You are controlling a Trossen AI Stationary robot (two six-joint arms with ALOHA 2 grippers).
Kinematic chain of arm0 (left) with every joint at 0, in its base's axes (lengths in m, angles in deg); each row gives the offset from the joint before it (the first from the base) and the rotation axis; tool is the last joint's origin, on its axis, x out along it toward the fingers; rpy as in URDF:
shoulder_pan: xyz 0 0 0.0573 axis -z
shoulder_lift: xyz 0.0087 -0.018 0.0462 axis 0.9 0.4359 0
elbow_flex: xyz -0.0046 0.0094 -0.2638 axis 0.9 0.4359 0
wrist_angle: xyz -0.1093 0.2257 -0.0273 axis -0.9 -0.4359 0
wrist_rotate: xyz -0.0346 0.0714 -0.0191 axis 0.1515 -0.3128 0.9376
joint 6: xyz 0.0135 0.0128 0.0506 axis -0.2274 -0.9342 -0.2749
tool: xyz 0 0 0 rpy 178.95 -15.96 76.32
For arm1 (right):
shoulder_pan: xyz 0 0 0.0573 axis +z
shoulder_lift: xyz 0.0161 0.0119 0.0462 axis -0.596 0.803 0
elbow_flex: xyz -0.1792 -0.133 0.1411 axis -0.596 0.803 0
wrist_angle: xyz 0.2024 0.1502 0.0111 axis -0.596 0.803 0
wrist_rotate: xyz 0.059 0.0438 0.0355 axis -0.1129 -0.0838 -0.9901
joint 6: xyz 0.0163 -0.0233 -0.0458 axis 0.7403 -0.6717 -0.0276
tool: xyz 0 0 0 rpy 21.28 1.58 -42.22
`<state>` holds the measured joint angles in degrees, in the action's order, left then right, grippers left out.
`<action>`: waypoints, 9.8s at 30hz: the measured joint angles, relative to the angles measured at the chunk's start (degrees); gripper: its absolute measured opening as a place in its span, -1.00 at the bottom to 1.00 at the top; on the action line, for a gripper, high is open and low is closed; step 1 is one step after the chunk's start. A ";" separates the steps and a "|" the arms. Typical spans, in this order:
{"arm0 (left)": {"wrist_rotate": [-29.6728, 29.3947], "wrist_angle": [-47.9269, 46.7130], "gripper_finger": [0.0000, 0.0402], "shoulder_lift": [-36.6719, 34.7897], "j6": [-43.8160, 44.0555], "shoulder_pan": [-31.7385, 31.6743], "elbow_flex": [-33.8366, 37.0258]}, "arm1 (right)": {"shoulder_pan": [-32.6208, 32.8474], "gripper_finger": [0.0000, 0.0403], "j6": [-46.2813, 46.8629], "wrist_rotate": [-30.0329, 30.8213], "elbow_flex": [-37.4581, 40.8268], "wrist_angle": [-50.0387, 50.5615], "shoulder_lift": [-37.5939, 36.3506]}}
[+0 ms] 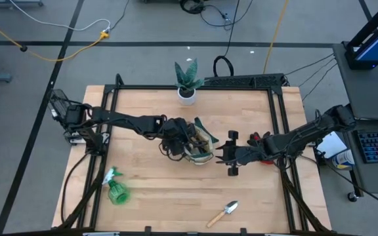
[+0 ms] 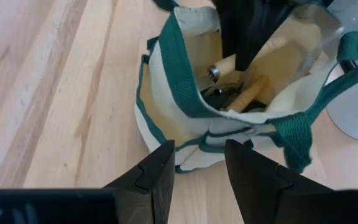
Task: Pick & Place Garden tools in Gardening bag
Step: Put the left brown trowel into the gardening bag, then put the brown trowel into the gardening bag
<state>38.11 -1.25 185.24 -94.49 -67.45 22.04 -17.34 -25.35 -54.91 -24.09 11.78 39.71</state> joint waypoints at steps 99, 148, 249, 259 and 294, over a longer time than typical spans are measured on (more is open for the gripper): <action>-9.41 -22.27 -0.12 -21.42 65.84 13.24 0.13 | 0.00 -0.33 1.45 -0.05 0.22 -1.09 -0.02; -9.46 -15.65 -0.12 -21.40 76.50 20.09 10.62 | -0.13 -0.33 -13.99 -0.03 0.20 -4.11 0.00; -10.97 -12.28 -0.12 -21.40 67.65 18.59 10.58 | 24.85 0.02 10.39 -14.96 0.15 -31.80 31.27; -10.95 -12.28 -0.12 -21.40 67.62 18.59 10.58 | 24.98 0.02 5.27 -13.68 0.07 -31.15 32.95; -10.95 -12.26 -0.12 -21.40 67.60 18.56 10.58 | 15.64 -0.71 7.02 -19.24 0.20 -31.89 27.08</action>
<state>27.16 -13.50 163.84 -26.89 -48.89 32.62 -1.69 -18.33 -74.15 -23.89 -20.11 66.79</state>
